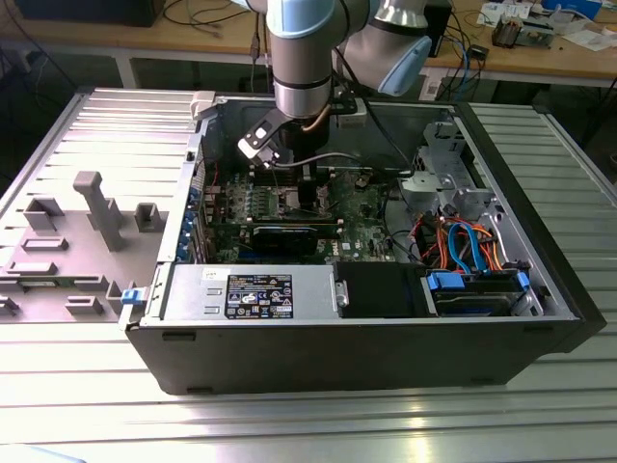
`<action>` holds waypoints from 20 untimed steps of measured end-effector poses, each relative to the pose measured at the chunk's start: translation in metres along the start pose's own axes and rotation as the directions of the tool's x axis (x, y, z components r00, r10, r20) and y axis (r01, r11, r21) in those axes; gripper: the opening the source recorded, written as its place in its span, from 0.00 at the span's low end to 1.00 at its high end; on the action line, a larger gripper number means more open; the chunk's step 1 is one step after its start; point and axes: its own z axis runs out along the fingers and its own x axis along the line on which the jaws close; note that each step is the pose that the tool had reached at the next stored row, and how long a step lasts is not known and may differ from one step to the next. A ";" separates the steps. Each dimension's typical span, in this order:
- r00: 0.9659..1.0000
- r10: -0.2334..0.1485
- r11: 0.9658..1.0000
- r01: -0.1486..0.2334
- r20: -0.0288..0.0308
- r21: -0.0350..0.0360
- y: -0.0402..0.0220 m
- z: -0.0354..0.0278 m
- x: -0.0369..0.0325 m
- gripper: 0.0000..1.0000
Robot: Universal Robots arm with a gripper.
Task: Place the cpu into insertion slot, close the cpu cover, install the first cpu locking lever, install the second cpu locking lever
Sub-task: 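Place the cpu into insertion slot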
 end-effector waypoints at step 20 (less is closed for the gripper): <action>1.000 -0.001 1.000 0.001 0.004 0.000 0.0045 -0.0409 -0.0015 0.11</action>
